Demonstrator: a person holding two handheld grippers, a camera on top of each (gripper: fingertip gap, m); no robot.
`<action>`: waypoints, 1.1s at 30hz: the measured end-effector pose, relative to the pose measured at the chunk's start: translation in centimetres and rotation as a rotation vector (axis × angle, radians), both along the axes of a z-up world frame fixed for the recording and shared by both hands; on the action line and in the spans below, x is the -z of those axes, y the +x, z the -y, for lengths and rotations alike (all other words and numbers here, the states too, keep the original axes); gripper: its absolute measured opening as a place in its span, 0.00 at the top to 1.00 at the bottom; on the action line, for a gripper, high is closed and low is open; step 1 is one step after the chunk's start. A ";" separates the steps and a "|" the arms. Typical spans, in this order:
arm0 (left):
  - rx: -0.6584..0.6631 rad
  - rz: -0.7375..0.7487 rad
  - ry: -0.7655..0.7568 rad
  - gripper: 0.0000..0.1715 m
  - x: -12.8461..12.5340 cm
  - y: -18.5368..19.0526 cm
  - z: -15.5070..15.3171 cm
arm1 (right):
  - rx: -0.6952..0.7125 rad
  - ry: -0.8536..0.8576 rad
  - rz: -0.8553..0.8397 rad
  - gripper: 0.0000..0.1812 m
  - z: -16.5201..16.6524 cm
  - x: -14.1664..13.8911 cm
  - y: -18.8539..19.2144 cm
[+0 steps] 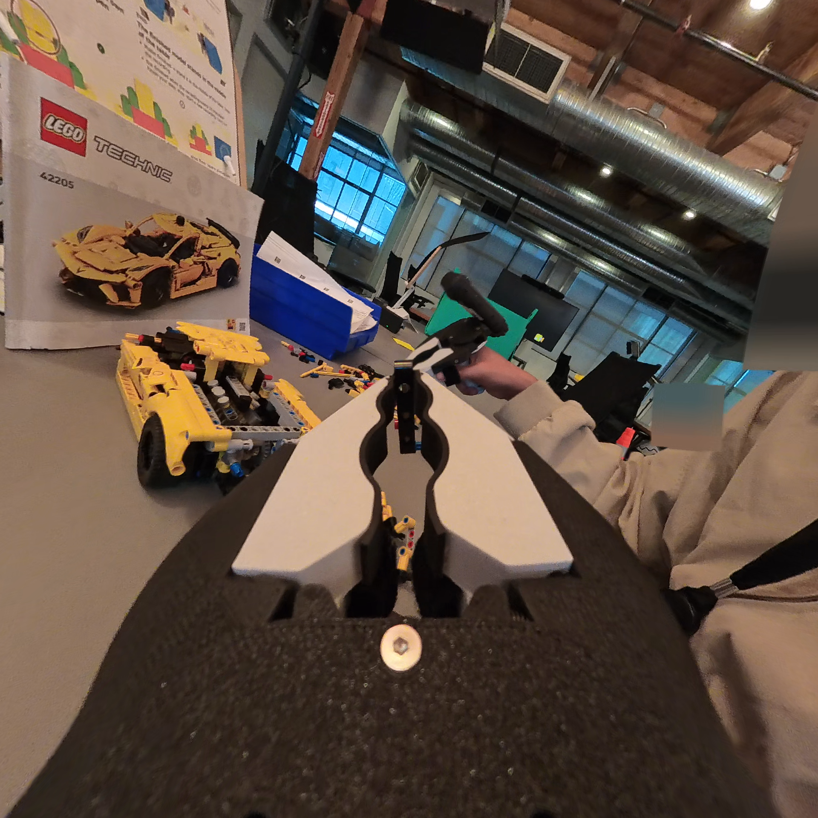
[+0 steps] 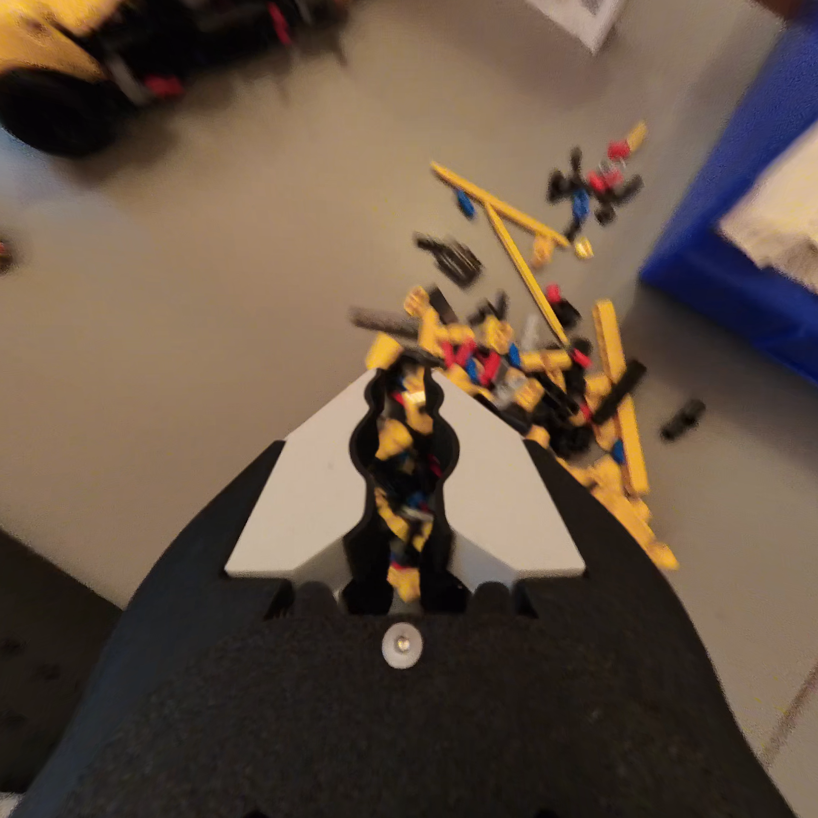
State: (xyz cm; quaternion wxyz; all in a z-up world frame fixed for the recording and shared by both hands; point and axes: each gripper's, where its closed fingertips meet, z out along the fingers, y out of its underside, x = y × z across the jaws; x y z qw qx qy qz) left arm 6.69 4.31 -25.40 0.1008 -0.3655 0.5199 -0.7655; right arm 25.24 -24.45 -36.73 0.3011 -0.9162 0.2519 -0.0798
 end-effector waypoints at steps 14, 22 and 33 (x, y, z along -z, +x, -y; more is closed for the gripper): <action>-0.217 -0.204 0.091 0.97 3.7 2.5 -1.2 | -0.275 0.320 0.421 0.84 -28.3 -4.6 -17.9; -0.198 -0.202 0.056 0.96 3.2 2.1 -0.8 | -0.282 0.301 0.399 0.94 -28.1 -4.0 -17.9; -0.233 -0.147 0.145 0.96 3.3 2.2 -0.3 | -0.281 0.320 0.332 0.97 -27.9 -3.9 -17.7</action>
